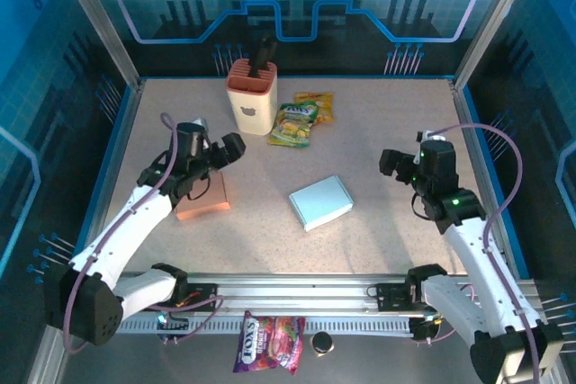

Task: Fold the paper box

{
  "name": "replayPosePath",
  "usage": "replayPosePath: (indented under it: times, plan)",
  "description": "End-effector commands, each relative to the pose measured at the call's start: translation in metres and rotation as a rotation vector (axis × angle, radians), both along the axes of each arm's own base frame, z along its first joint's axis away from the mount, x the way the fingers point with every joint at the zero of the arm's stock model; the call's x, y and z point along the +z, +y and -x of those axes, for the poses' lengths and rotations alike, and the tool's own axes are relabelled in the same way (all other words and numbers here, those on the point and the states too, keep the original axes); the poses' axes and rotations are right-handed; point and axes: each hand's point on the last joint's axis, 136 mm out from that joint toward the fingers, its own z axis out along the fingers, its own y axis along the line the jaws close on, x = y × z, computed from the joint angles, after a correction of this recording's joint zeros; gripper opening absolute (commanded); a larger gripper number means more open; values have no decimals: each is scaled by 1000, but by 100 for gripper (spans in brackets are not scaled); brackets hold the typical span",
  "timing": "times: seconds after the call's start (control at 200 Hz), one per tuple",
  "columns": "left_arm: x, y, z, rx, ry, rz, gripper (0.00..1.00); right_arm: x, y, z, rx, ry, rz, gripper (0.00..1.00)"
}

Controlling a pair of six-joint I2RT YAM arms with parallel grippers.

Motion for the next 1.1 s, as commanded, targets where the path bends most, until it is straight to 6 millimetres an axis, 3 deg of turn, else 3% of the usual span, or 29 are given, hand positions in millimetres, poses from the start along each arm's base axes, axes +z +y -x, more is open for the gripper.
replayPosePath:
  times: [0.0, 0.15, 0.29, 0.405, 0.51, 0.605, 0.74, 0.775, 0.991, 1.096]
  plan:
    - [-1, 74, 7, 252, -6, -265, 99, -14, -40, -21, -98, -93, 205, 100]
    - [-17, 114, 5, 307, -51, -459, 99, -56, -49, -39, -70, -73, 255, 100]
    - [-44, 130, -8, 227, -27, -558, 99, -90, -41, -55, 21, -53, 297, 100]
    - [-74, 129, -22, 127, -36, -552, 99, -98, -34, -70, 67, -108, 280, 100]
    - [-83, 130, -32, 125, -137, -516, 99, -85, -22, -90, 121, -226, 262, 100]
    - [-91, 136, -39, 155, -186, -493, 99, -86, -15, -101, 130, -258, 200, 100]
    - [-95, 132, -57, 135, -241, -439, 99, -104, -6, -99, 148, -318, 231, 100]
    - [-95, 128, -61, 115, -267, -440, 99, -101, -6, -98, 144, -361, 242, 100]
    - [-104, 85, -61, -61, -397, -514, 99, -102, -12, -95, 96, -345, 262, 100]
    - [-106, 91, -61, -24, -374, -518, 99, -104, -14, -97, 83, -327, 270, 100]
